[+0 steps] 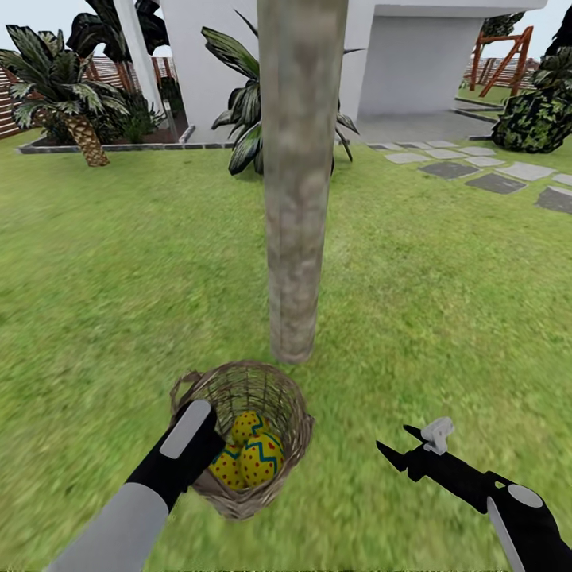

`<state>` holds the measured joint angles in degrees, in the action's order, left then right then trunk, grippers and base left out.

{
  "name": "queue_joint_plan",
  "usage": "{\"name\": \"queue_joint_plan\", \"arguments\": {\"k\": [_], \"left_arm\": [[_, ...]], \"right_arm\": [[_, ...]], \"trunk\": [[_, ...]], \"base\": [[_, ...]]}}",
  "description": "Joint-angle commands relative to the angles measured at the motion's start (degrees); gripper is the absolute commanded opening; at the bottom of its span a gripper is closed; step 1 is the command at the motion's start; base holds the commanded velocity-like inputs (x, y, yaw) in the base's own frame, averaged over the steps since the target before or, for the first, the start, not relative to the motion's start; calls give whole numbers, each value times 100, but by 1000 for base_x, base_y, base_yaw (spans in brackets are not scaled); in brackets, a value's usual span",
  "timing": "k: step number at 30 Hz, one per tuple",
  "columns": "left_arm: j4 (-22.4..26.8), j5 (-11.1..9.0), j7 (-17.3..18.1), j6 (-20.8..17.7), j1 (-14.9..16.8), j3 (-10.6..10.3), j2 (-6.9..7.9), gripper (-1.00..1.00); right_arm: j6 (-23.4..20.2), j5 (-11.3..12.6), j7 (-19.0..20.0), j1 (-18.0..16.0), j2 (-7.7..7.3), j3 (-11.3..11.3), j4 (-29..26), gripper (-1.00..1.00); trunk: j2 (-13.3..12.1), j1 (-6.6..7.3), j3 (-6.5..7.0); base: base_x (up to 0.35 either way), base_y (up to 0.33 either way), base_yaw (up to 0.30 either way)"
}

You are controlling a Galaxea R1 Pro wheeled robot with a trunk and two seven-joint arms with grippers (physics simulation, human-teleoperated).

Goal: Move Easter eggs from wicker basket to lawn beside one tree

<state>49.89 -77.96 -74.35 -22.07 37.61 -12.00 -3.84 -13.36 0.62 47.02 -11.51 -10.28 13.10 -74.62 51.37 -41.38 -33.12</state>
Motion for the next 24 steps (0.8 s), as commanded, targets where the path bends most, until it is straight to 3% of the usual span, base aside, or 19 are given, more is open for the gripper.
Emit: {"name": "queue_joint_plan", "arguments": {"k": [1,8,24], "left_arm": [[-76,-10,23,-33,86,-1,4,-100],[-301,-26,46,-34,211,-1,128,-100],[-305,-52,52,-30,212,-4,43,-100]], "right_arm": [[0,0,0,0,0,0,0,100],[8,-14,-9,0,6,-7,0,100],[10,8,-11,0,25,0,-1,100]], "trunk": [[42,-22,-28],[323,-176,-219],[965,-527,-512]], "base": [[0,0,0],[0,0,0],[0,0,0]]}}
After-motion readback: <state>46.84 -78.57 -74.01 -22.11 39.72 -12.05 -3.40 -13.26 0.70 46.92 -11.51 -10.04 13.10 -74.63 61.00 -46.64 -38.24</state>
